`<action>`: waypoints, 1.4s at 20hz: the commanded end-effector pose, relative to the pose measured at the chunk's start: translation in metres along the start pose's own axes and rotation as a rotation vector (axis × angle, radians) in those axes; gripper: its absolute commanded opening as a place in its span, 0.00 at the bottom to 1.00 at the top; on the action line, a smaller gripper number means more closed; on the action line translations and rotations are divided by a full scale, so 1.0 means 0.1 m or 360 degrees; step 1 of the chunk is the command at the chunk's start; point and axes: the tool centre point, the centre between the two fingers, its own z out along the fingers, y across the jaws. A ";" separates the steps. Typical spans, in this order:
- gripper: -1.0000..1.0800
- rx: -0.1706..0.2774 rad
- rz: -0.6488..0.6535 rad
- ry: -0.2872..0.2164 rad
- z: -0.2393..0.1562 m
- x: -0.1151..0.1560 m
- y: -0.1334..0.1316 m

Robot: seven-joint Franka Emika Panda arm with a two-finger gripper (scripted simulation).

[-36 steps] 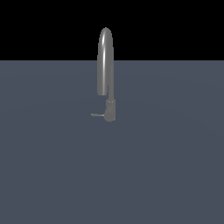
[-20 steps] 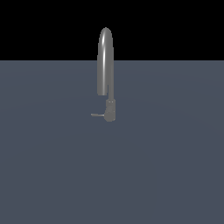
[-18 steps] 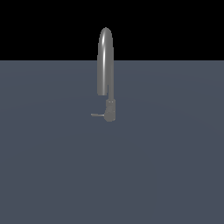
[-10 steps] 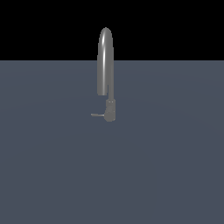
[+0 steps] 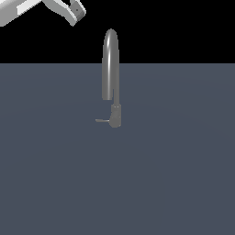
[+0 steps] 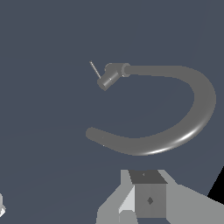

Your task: Turn on the faucet by rotating a designated handle.

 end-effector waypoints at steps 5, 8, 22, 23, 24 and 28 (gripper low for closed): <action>0.00 -0.0231 -0.0232 -0.0003 0.16 0.25 -0.14; 0.00 -0.0326 -0.0326 -0.0005 0.23 0.35 -0.20; 0.00 -0.0717 -0.0708 -0.0011 0.57 0.72 -0.44; 0.00 -0.0743 -0.0733 -0.0012 0.60 0.74 -0.46; 0.00 -0.0768 -0.0757 -0.0012 0.62 0.76 -0.47; 0.00 -0.0870 -0.0854 -0.0014 0.72 0.84 -0.53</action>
